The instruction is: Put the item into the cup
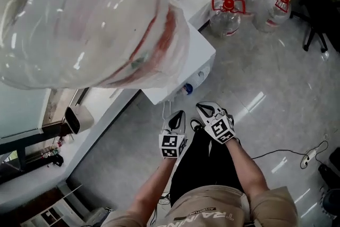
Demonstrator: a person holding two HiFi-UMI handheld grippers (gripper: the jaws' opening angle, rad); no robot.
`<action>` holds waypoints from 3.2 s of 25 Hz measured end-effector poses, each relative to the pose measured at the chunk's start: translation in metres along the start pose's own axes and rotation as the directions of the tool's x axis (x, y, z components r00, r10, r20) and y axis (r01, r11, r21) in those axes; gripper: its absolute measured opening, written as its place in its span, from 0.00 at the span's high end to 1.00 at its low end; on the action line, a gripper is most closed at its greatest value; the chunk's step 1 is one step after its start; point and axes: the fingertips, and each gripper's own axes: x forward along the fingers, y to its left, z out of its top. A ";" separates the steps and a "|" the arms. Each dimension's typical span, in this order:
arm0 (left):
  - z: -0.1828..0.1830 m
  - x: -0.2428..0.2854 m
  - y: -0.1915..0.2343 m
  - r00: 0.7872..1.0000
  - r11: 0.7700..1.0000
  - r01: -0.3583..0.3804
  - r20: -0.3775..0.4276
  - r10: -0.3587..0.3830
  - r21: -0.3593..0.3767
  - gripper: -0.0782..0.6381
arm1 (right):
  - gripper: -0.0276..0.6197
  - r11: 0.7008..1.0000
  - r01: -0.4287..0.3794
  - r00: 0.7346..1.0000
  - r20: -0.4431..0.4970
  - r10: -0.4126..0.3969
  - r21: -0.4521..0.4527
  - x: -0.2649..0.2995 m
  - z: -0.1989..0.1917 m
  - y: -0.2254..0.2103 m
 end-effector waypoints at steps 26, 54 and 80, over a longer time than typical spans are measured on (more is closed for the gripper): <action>0.171 -0.136 -0.022 0.956 0.994 -0.103 0.280 0.088 0.038 0.88 | 0.94 0.991 -0.029 0.982 0.183 0.053 -0.127 -0.119 0.212 0.018; 0.330 -0.253 -0.013 0.812 0.977 -0.201 0.570 0.127 0.069 0.88 | 0.94 0.985 0.088 0.907 0.421 -0.018 -0.147 -0.198 0.384 0.014; 0.352 -0.277 -0.003 0.792 0.978 -0.187 0.602 0.095 0.092 0.88 | 0.94 0.978 0.091 0.899 0.439 0.000 -0.187 -0.198 0.394 0.022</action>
